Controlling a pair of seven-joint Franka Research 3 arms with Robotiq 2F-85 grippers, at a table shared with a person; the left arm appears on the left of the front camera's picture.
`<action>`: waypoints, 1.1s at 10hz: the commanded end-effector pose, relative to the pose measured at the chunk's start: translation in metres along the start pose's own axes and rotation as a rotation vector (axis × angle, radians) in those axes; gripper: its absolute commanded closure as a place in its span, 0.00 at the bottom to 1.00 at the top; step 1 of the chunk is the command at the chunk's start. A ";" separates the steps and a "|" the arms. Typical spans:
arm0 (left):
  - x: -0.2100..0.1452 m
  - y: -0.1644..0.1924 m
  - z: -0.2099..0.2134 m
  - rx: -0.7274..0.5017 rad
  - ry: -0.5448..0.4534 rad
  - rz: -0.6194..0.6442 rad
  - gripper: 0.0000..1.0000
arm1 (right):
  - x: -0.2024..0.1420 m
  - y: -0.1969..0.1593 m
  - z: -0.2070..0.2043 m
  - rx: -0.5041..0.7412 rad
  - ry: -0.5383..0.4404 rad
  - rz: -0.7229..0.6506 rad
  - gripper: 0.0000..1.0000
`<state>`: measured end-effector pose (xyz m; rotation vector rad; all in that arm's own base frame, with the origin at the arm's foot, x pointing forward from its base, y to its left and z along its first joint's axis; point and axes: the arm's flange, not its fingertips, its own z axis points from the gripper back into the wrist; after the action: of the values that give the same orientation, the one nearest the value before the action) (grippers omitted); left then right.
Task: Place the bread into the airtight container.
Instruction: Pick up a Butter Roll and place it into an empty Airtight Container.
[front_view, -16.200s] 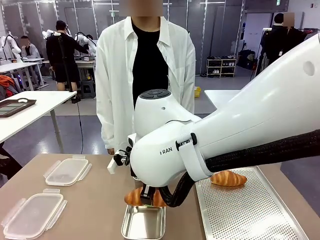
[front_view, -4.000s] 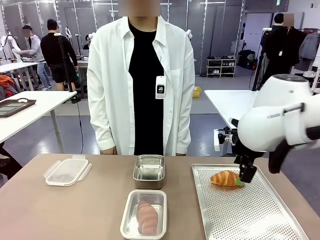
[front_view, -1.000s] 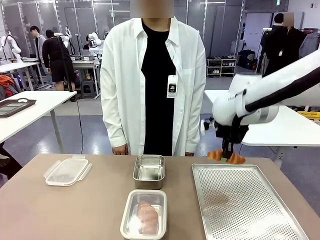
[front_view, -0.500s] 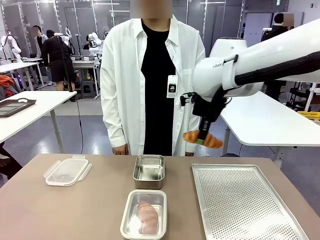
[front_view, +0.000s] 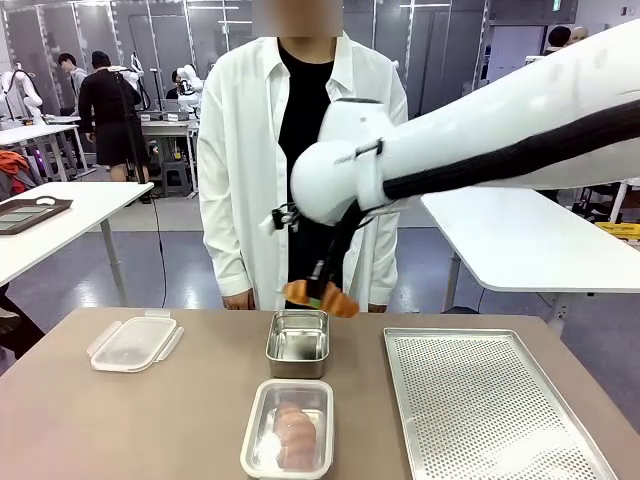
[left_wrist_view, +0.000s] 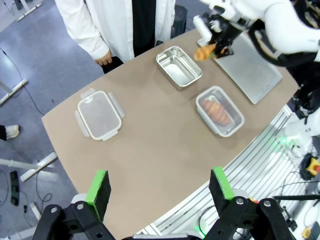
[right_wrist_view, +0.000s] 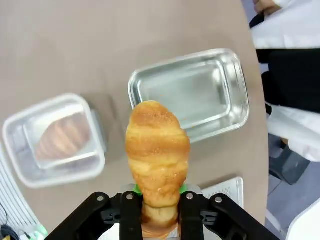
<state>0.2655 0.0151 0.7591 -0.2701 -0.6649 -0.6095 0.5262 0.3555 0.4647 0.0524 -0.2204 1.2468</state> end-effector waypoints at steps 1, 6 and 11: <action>0.001 0.000 0.001 -0.006 0.000 -0.016 0.00 | 0.027 -0.001 -0.019 -0.062 0.026 -0.067 0.80; 0.001 0.000 0.001 -0.006 0.000 -0.016 0.00 | 0.034 0.008 -0.037 -0.047 0.028 -0.058 0.80; 0.001 0.000 0.001 -0.006 0.000 -0.016 0.00 | 0.039 -0.002 -0.050 -0.063 0.009 -0.190 0.79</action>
<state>0.2655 0.0152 0.7591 -0.2701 -0.6649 -0.6094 0.5412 0.3996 0.4294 0.0065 -0.2230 1.1410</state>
